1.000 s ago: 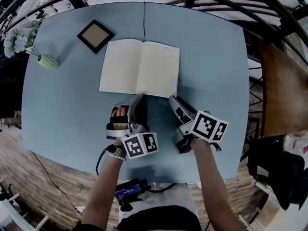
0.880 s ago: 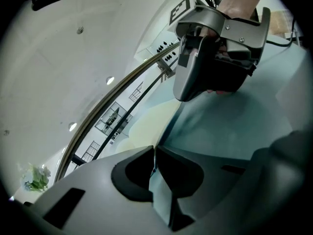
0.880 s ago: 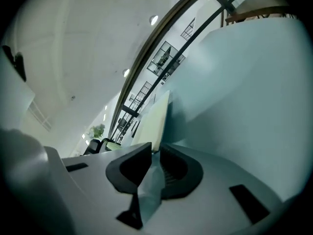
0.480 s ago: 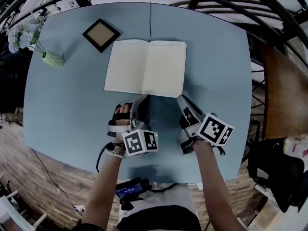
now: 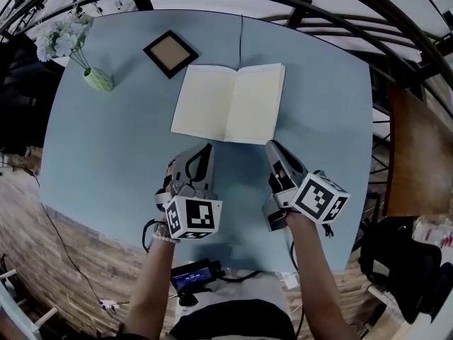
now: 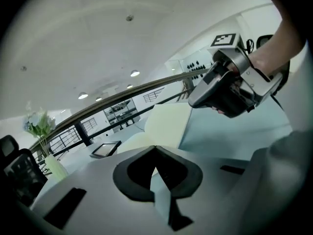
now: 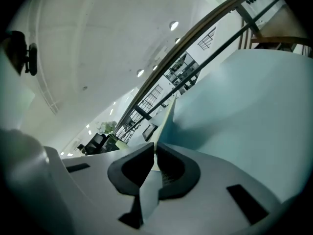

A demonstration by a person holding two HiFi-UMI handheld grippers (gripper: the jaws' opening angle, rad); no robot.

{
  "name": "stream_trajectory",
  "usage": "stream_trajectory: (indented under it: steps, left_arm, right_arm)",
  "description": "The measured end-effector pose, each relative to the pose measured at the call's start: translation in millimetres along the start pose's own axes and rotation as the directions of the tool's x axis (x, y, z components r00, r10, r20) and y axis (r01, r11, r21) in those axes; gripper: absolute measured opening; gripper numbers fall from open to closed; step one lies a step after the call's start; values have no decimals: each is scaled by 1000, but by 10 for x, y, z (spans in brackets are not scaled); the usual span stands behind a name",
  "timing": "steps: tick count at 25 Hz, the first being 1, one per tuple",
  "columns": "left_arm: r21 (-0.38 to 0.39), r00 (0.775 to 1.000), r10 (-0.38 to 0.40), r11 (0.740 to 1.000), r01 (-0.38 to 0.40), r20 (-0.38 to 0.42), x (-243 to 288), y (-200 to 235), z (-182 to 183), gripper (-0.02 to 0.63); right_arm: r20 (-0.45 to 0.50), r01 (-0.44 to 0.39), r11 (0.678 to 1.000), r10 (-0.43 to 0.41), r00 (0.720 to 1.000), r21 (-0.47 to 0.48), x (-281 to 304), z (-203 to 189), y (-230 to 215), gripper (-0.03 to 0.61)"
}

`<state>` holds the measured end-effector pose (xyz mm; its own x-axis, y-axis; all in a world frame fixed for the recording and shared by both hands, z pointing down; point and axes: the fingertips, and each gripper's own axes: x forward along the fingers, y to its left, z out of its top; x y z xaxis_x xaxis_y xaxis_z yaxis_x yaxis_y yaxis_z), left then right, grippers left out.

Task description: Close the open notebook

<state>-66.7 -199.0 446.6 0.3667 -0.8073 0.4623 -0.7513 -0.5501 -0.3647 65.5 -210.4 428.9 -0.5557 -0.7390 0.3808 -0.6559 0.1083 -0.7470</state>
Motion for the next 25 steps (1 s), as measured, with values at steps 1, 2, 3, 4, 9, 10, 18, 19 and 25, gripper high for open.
stream_trajectory:
  steps: [1,2,3,4,9,10,18,19,25]
  left_arm:
    - [-22,1000,7,1000,-7,8,-48,54,17,17]
    - [-39,1000,16,999,-16,14,-95,112,28,17]
    - [-54,999,28,998,-27,18,-141,169,35,17]
    - [-69,999,40,997,-39,21,-189,224,39,17]
    - [-135,995,93,987,-89,26,-425,448,38,17]
    - [-147,995,99,985,-93,28,-473,480,35,17]
    - [-220,986,160,965,-145,52,-800,762,-2,17]
    - [-230,984,169,961,-152,58,-829,803,-4,17]
    - [-261,974,218,945,-196,56,-994,965,-95,17]
  right_arm:
    - [-3,-11,1000,11,1000,-22,33,8,92,47]
    - [-9,-20,999,20,1000,-46,71,13,181,46]
    - [-15,-28,997,27,1000,-70,110,15,263,47]
    - [-21,-36,995,35,999,-92,150,13,339,47]
    - [-70,-92,979,80,994,-184,390,-28,690,48]
    - [-84,-100,975,85,993,-200,442,-49,753,48]
    - [-191,-151,942,96,977,-298,928,-334,1107,48]
    - [-204,-153,938,92,975,-311,984,-372,1134,48]
    - [-282,-161,913,54,958,-374,1285,-625,1206,48]
